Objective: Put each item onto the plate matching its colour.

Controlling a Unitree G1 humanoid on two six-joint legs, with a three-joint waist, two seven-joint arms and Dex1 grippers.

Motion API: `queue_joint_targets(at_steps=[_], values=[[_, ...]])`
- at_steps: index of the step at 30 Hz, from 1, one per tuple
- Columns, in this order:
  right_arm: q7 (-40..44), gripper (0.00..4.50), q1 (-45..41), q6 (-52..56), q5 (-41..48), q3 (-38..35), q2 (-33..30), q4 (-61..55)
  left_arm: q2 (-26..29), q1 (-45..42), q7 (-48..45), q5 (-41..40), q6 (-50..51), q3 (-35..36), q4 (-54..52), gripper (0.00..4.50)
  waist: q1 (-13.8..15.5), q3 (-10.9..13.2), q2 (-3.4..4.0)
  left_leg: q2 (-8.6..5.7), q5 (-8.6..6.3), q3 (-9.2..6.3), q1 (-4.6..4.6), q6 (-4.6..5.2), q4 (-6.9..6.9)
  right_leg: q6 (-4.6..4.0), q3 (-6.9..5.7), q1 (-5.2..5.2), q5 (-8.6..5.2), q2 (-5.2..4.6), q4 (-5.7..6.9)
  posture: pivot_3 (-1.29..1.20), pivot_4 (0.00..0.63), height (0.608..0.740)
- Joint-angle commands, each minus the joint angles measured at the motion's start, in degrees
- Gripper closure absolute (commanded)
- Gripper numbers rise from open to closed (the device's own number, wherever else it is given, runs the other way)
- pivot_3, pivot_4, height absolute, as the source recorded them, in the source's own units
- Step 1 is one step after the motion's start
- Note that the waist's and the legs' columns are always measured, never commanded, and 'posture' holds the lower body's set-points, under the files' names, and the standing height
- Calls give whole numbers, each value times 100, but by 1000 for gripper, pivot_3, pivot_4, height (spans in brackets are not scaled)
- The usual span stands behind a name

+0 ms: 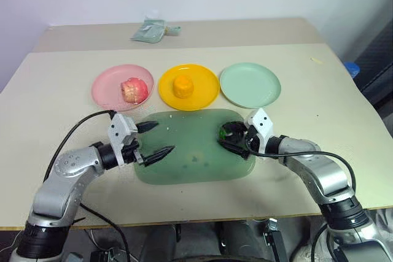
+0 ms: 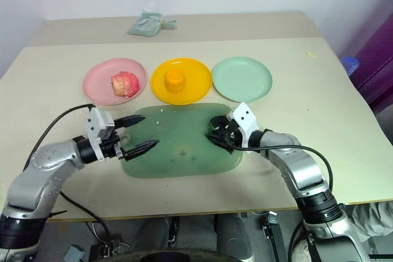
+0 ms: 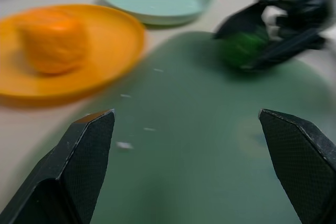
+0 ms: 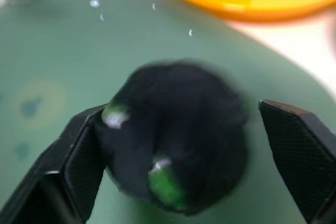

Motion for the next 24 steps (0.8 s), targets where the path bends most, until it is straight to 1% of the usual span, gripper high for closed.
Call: queue_joint_targets(at_steps=[1,5,7,9,12,15,18,19,20,21,24], values=[[-20,2307,-135,-187,-32,-210,54,-283,31,84,39,-171,86,58,-375,0,3,0,0,-1,0,0,0,0,1,0,0,1,0,0,0,0,150,740],[-376,2307,-592,-164,-33,-542,261,-92,28,122,29,-247,180,7,-558,0,-6,1,1,-1,0,0,0,0,1,0,0,1,0,0,0,0,150,740],[-680,2307,-1036,-168,-212,-637,416,385,-28,80,22,-271,186,-25,-523,0,-30,1,1,-1,0,1,1,0,1,0,0,0,0,2,1,0,150,740],[-1039,2307,-1567,-224,-450,-704,611,1158,-92,39,45,-276,179,-75,-480,0,-26,1,1,-1,0,0,2,0,0,-1,0,0,0,4,1,0,150,740],[-1654,2307,-2492,-479,-767,-899,914,2840,-207,22,131,-190,112,-200,-448,0,-28,1,1,-2,0,3,3,0,0,-1,0,1,0,4,0,0,150,740],[-1934,2307,-3182,-997,-1020,-1004,1034,4370,-303,68,255,-110,55,-270,-501,0,-1,2,3,-4,1,5,-1,-1,0,-1,1,-3,1,1,-1,0,150,740],[-1922,1355,-3604,-1546,-1014,-1199,1070,5331,-357,242,382,-61,-39,-188,-566,0,-31,3,5,-5,0,11,-4,-1,-5,-1,4,-9,1,-1,-4,0,150,740],[-1843,943,-3658,-1738,-1042,-1208,1047,5434,-373,289,436,-52,-66,-135,-561,0,-33,3,5,-5,0,12,-4,-1,-7,-1,5,-9,1,-1,-5,0,150,740],[-1750,436,-3669,-1870,-1067,-1201,1017,5442,-384,326,490,-55,-89,-70,-552,0,-42,4,6,-4,0,12,-5,0,-8,-1,5,-10,1,-1,-5,0,150,740],[-1654,104,-3652,-1964,-1077,-1204,982,5399,-393,362,549,-66,-105,7,-541,0,-44,5,8,-4,0,13,-5,0,-8,-1,6,-12,1,0,-4,0,150,740],[-995,104,-3007,-2255,-1066,-1207,511,4412,-350,560,928,-41,-143,716,-243,0,-37,6,11,-2,0,12,-4,0,-8,-1,6,-14,1,1,0,0,150,740]])
